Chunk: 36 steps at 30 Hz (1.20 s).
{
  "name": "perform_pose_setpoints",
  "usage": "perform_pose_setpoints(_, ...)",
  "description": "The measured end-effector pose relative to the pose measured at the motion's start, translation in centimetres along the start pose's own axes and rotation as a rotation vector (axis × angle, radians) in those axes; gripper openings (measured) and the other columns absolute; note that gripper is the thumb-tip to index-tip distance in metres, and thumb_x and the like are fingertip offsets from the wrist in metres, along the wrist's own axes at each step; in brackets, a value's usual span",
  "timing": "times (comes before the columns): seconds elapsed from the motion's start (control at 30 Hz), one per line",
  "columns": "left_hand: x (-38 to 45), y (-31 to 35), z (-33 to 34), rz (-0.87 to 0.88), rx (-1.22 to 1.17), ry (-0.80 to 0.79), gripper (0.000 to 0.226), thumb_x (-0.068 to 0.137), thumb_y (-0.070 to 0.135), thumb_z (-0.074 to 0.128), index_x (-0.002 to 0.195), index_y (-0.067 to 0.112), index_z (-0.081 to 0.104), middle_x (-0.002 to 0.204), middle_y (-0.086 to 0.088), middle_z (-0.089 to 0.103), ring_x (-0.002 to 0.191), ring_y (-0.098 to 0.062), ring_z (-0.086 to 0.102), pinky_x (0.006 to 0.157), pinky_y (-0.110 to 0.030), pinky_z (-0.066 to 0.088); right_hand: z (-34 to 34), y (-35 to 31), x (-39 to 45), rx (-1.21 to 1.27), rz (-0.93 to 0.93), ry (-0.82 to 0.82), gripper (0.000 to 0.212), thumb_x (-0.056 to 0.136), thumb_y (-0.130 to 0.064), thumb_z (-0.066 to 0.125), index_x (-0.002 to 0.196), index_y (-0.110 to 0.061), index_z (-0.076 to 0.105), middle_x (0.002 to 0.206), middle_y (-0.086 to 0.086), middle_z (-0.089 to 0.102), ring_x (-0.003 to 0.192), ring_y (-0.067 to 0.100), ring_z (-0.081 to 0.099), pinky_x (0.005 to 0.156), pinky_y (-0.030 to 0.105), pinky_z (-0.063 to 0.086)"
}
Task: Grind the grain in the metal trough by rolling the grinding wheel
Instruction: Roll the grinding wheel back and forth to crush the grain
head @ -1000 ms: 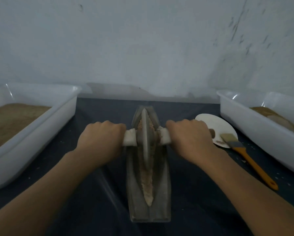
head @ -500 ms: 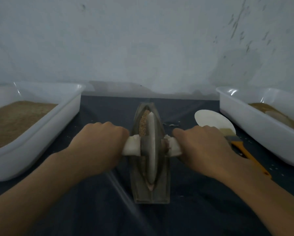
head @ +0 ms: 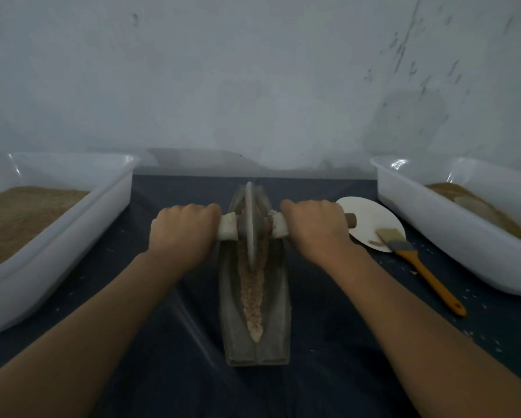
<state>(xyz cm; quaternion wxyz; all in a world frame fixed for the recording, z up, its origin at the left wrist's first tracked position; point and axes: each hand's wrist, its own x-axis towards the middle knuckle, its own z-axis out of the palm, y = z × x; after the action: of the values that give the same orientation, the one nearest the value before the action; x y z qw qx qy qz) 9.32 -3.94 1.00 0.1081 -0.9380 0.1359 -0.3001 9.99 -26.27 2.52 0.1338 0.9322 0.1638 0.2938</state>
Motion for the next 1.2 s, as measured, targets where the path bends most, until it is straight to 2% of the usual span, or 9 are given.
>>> perform_pose_setpoints(0.13,-2.0,-0.2,-2.9,0.039,-0.095,-0.222,0.026,0.079,0.040,0.057,0.075,0.031,0.033,0.066,0.008,0.039,0.068,-0.021,0.054,0.058,-0.031,0.033,-2.6,0.2,-2.5,0.065,-0.088,-0.035,0.035,0.078,-0.027,0.066,0.079,-0.026,0.031,0.073,0.000,0.056,0.055,0.024,0.042,0.046,0.028,0.008)
perform_pose_setpoints(0.23,-4.5,-0.8,-5.7,0.068,-0.180,-0.325,0.021,0.073,0.044,0.059,0.076,0.035,0.041,0.067,0.012,0.045,0.069,-0.014,0.055,0.058,-0.030,0.036,-5.2,0.2,-5.4,0.035,-0.187,0.038,0.040,0.056,-0.023,0.081,0.071,-0.021,0.044,0.053,0.002,0.049,0.044,0.027,0.048,0.046,0.024,0.009)
perform_pose_setpoints(0.33,-5.7,-1.0,-6.6,0.052,-0.169,-0.289,0.022,0.070,0.045,0.060,0.075,0.036,0.040,0.066,0.013,0.048,0.062,-0.010,0.051,0.054,-0.029,0.035,-6.1,0.3,-6.4,0.046,-0.145,0.028,0.044,0.043,-0.020,0.086,0.067,-0.018,0.050,0.046,0.001,0.048,0.036,0.027,0.045,0.045,0.023,0.013)
perform_pose_setpoints(0.4,-5.3,-0.6,-5.6,0.032,-0.090,-0.227,0.023,0.072,0.044,0.059,0.075,0.034,0.039,0.061,0.011,0.040,0.057,-0.014,0.045,0.052,-0.029,0.030,-5.5,-0.1,-5.5,0.026,-0.130,-0.041,0.041,0.057,-0.025,0.082,0.072,-0.023,0.044,0.055,0.001,0.052,0.045,0.027,0.049,0.046,0.025,0.008)
perform_pose_setpoints(0.5,-3.0,0.0,-2.8,-0.002,0.000,-0.119,0.029,0.075,0.039,0.062,0.074,0.028,0.035,0.058,0.008,0.033,0.056,-0.022,0.053,0.050,-0.029,0.025,-2.7,-0.2,-2.8,0.046,-0.071,-0.036,0.032,0.079,-0.027,0.065,0.080,-0.027,0.033,0.073,-0.002,0.057,0.058,0.025,0.046,0.049,0.030,0.016)
perform_pose_setpoints(0.63,-0.2,-0.4,0.3,-0.063,-0.074,-0.073,0.026,0.080,0.036,0.061,0.074,0.026,0.037,0.061,0.007,0.042,0.052,-0.020,0.043,0.050,-0.029,0.027,-0.5,-0.3,0.4,0.000,-0.025,0.018,0.031,0.075,-0.015,0.067,0.077,-0.021,0.036,0.070,0.001,0.060,0.054,0.025,0.049,0.047,0.029,0.013)
perform_pose_setpoints(0.9,-1.9,-0.2,-2.7,0.022,-0.050,-0.220,0.027,0.080,0.042,0.058,0.074,0.031,0.033,0.064,0.009,0.035,0.061,-0.018,0.047,0.056,-0.030,0.032,-2.7,0.0,-2.7,0.130,-0.053,-0.084,0.024,0.082,-0.030,0.065,0.088,-0.027,0.042,0.080,-0.001,0.059,0.061,0.021,0.039,0.054,0.030,0.024)
perform_pose_setpoints(1.07,-4.3,-0.6,-6.0,0.083,-0.080,-0.272,0.031,0.074,0.045,0.058,0.069,0.035,0.029,0.062,0.013,0.034,0.058,-0.011,0.039,0.052,-0.028,0.027,-5.5,0.2,-6.0,0.065,-0.152,0.018,0.059,0.052,-0.035,0.084,0.072,-0.028,0.029,0.051,-0.004,0.049,0.039,0.018,0.034,0.049,0.023,-0.002)
perform_pose_setpoints(1.2,-3.4,-0.2,-4.7,0.057,-0.004,-0.196,0.030,0.075,0.042,0.059,0.074,0.032,0.030,0.064,0.010,0.041,0.061,-0.018,0.052,0.052,-0.029,0.027,-3.1,0.2,-4.6,0.099,-0.077,-0.086,0.043,0.078,-0.041,0.064,0.074,-0.032,0.022,0.056,-0.011,0.025,0.047,0.009,0.016,0.046,0.027,0.005)
